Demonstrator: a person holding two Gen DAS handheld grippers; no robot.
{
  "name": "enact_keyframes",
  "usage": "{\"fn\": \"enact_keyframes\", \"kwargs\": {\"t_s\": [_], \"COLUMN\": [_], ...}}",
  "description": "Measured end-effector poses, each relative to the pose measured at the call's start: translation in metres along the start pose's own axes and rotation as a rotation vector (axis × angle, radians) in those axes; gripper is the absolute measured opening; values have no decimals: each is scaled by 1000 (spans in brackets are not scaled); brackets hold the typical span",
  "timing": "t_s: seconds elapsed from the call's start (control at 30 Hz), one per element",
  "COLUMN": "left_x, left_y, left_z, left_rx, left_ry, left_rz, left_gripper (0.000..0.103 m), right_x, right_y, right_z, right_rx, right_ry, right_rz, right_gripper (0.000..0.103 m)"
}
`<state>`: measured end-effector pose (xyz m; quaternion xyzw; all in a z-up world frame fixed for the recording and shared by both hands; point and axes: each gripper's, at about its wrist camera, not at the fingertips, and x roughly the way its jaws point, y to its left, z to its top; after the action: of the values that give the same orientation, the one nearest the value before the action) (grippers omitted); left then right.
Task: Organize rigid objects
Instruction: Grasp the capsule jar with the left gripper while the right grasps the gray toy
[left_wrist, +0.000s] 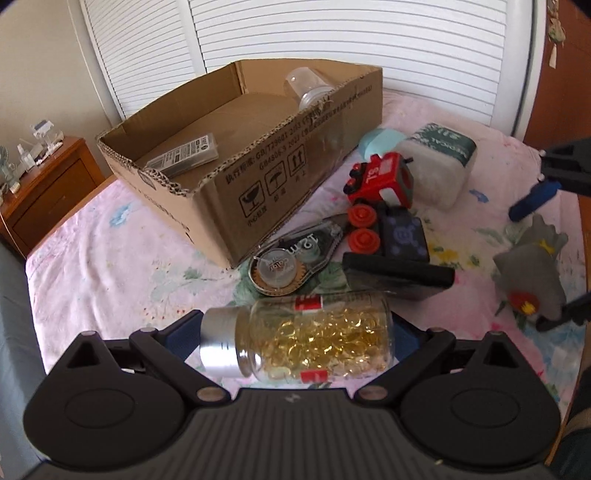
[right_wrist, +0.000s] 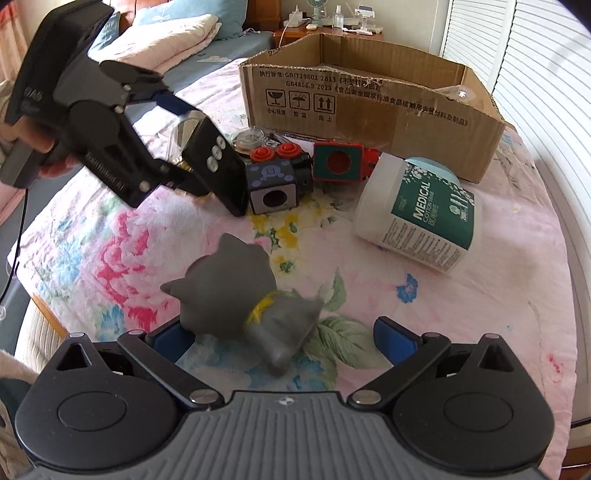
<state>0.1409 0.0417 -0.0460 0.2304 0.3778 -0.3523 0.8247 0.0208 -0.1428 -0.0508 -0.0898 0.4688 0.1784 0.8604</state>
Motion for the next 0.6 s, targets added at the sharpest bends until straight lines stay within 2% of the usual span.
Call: {"fn": "enact_keyframes", "kwargs": {"t_s": [0.1, 0.27, 0.47, 0.6], "left_x": [-2, -13, -31, -31], "left_y": [0, -3, -7, -4], "left_z": [-2, -8, -22, -25], "left_rx": [-29, -100, -134, -152], "left_ry": [3, 31, 11, 5], "left_rz": [-6, 43, 85, 82], "left_gripper": [95, 93, 94, 94], "right_x": [-3, -7, -9, -4], "right_y": [0, -5, 2, 19], "right_z": [-5, -12, -9, -1], "right_rx": [-25, -22, -38, -93], "right_ry": [11, -1, -38, -63], "right_rz": [-35, -71, -13, -12], "right_gripper": [103, 103, 103, 103]}}
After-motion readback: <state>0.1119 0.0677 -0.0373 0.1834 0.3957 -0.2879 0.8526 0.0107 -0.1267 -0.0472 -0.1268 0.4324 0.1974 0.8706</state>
